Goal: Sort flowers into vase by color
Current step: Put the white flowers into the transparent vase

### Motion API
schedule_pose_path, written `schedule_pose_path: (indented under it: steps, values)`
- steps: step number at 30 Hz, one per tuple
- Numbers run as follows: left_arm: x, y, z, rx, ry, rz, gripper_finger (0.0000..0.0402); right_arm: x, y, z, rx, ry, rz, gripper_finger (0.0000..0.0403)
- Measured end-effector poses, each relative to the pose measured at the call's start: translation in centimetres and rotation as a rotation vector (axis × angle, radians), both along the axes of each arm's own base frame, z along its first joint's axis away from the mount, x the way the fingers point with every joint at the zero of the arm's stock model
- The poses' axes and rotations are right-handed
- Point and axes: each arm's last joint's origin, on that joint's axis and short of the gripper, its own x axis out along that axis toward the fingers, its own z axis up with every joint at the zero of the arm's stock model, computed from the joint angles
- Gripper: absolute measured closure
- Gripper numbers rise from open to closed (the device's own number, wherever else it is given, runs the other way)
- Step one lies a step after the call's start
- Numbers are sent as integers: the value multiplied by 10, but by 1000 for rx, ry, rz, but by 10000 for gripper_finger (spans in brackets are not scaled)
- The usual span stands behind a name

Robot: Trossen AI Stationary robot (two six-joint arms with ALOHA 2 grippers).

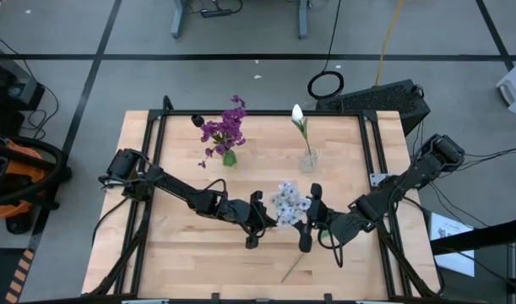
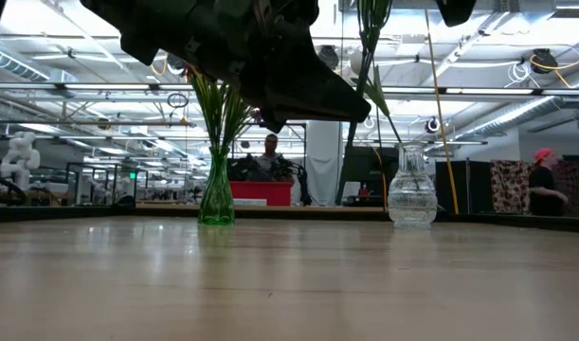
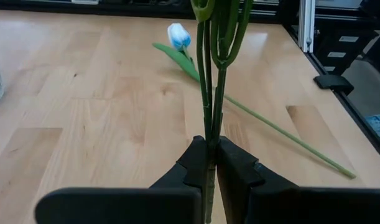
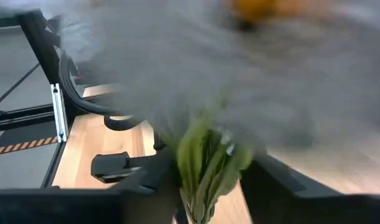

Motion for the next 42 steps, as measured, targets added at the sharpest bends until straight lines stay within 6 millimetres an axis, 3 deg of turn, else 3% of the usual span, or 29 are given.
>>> schedule_pose_path:
  steps: [7, 11, 18, 32, 42]
  values:
    - [0, 0, 0, -6, 0, 3, 372, 0, 0, 0, -1, 0, -2, 355]
    - [1, 0, 2, -13, -18, 6, 371, 0, 0, 0, 0, -2, -4, 393]
    - [2, -1, 5, -72, -47, 27, 350, -3, -3, 6, -7, -24, -49, 389]
    - [0, -8, 5, -101, -39, 6, 161, -38, -24, 47, -30, -76, -34, 395]
    - [-4, -7, -3, -68, 47, 5, 146, -67, -47, 76, -63, -144, -91, 395]
